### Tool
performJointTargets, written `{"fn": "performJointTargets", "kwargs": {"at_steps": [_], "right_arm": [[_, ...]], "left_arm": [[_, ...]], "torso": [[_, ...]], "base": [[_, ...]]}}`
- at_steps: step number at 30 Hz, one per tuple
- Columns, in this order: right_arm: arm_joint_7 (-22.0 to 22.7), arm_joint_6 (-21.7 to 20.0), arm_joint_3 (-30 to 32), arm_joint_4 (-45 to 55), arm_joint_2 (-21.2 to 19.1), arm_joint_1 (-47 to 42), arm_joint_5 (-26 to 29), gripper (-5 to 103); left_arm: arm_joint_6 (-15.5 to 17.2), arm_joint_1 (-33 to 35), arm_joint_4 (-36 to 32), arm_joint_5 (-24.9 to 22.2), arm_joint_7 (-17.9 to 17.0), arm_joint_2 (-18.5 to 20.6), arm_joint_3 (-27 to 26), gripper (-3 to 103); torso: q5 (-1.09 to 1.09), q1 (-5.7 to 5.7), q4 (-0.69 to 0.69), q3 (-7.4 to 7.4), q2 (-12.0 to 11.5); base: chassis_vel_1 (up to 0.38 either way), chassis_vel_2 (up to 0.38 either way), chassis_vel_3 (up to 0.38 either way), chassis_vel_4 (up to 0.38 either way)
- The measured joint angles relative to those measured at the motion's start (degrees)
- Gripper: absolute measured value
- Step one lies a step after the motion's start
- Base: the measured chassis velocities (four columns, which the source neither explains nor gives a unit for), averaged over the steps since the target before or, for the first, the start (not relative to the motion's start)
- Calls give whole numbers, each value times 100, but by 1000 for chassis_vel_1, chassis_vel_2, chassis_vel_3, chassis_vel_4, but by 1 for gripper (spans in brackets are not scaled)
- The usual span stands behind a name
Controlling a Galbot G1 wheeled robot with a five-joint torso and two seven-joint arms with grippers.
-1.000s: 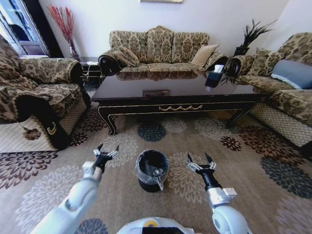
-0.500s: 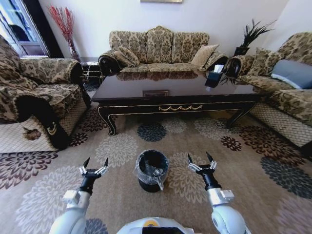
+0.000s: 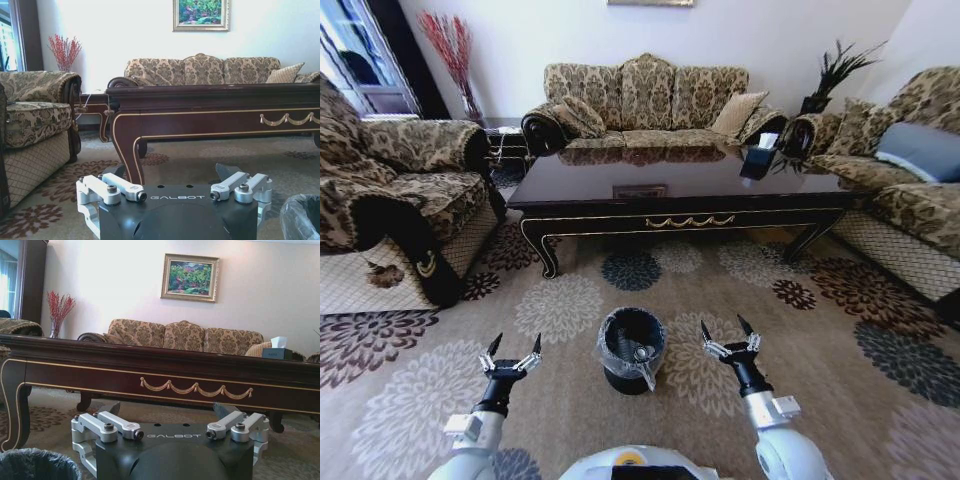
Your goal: Move to the front of the table and pick up the trash from the floor, then place it into the trash bin.
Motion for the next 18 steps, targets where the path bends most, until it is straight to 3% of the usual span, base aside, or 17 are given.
{"fn": "performJointTargets", "kwargs": {"at_steps": [18], "right_arm": [[0,-2,4,7,-1,-1,3,100]], "left_arm": [[29,-24,0,-18,-25,14,16,100]], "torso": [[0,0,1,1,0]], "base": [[0,0,0,0]]}}
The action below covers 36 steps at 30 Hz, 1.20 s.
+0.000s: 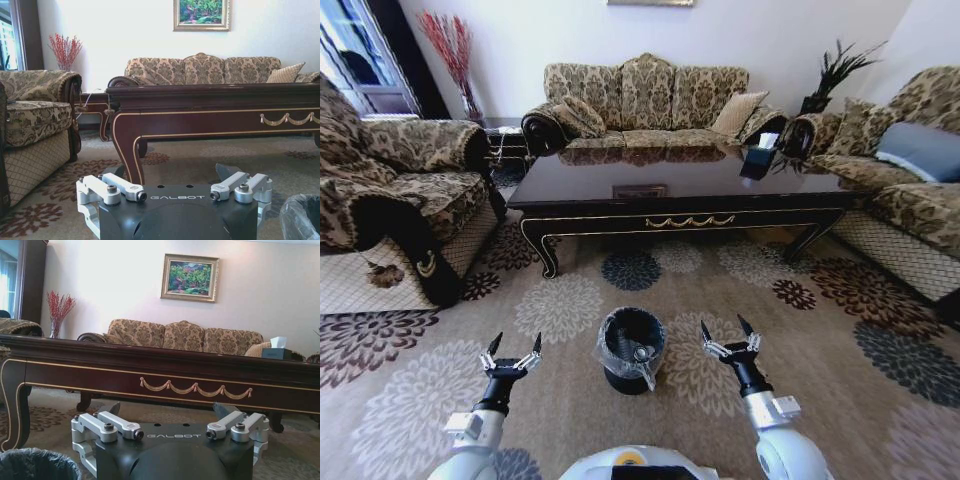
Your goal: Move to the front of the table and pick up the trash from the floor, then place it into the trash bin.
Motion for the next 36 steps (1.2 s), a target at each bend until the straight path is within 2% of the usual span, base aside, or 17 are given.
{"fn": "performJointTargets", "kwargs": {"at_steps": [12,36], "right_arm": [[2,-4,-1,5,0,1,5,100],[9,-11,-1,6,0,1,9,100]], "left_arm": [[7,-3,2,-8,-5,4,5,100],[14,-2,7,-10,-9,5,6,100]], "torso": [[0,0,-1,0,0],[0,0,0,0,0]], "base": [[108,-120,-112,113],[283,-280,-281,285]]}}
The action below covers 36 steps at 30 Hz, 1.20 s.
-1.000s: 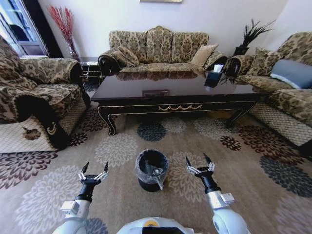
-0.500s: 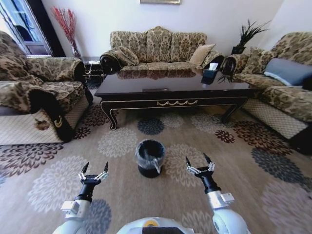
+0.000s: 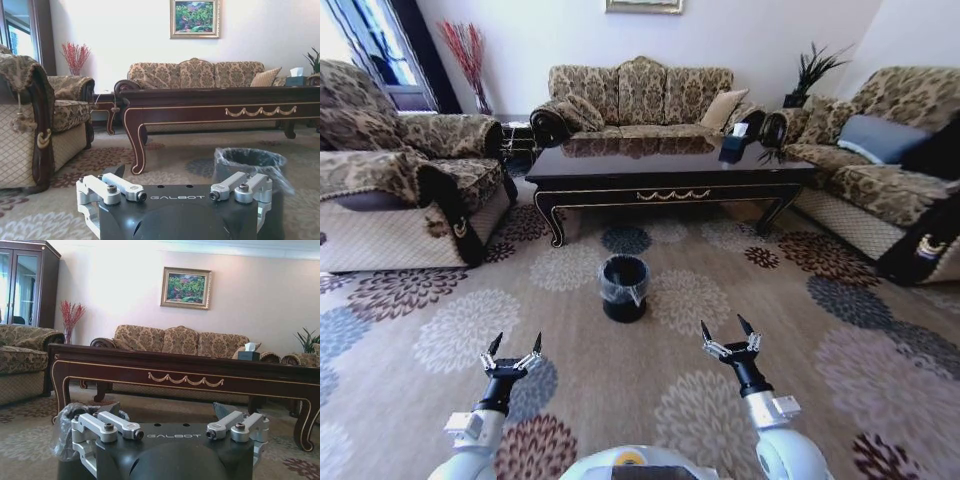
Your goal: Move to the front of the table and pick up the trash from the floor, then place it into the trash bin.
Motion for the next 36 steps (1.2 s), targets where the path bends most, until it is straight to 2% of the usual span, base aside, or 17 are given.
{"fn": "performJointTargets", "kwargs": {"at_steps": [36], "right_arm": [[0,0,0,-1,0,0,0,100]], "left_arm": [[0,-1,0,0,1,1,1,100]], "torso": [[0,0,0,0,0]], "base": [[278,-275,-280,272]]}}
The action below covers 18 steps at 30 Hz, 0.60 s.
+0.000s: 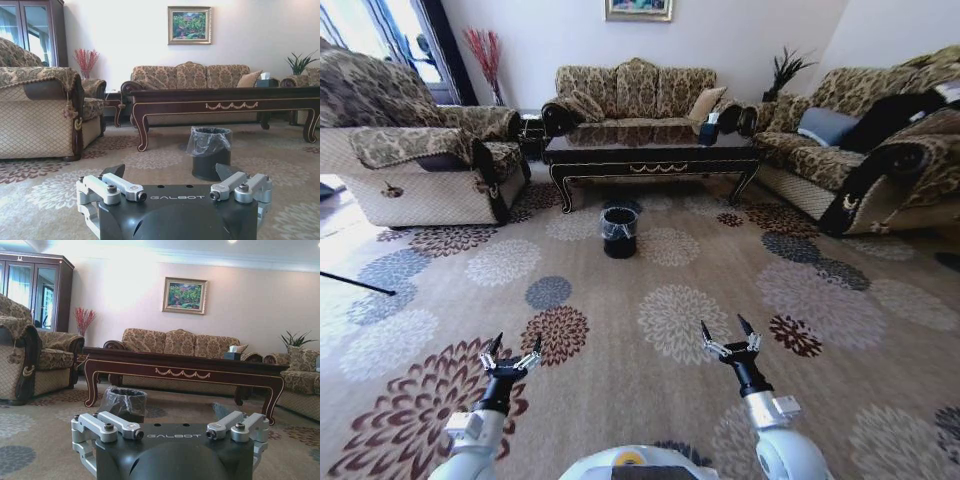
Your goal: Move to the front of the table and pick up the trash from the floor, then place it into the trash bin.
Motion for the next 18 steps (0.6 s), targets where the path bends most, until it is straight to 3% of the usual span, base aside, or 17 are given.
{"fn": "performJointTargets", "kwargs": {"at_steps": [10,18], "right_arm": [[0,0,0,0,0,-6,0,100],[0,0,0,0,0,2,0,100]], "left_arm": [[0,1,0,0,0,0,0,100],[0,-2,0,0,0,0,0,100]], "torso": [[1,-1,-1,-2,1],[-1,0,-1,2,1]], "base": [[231,-237,-216,224],[3,-15,-7,11]]}}
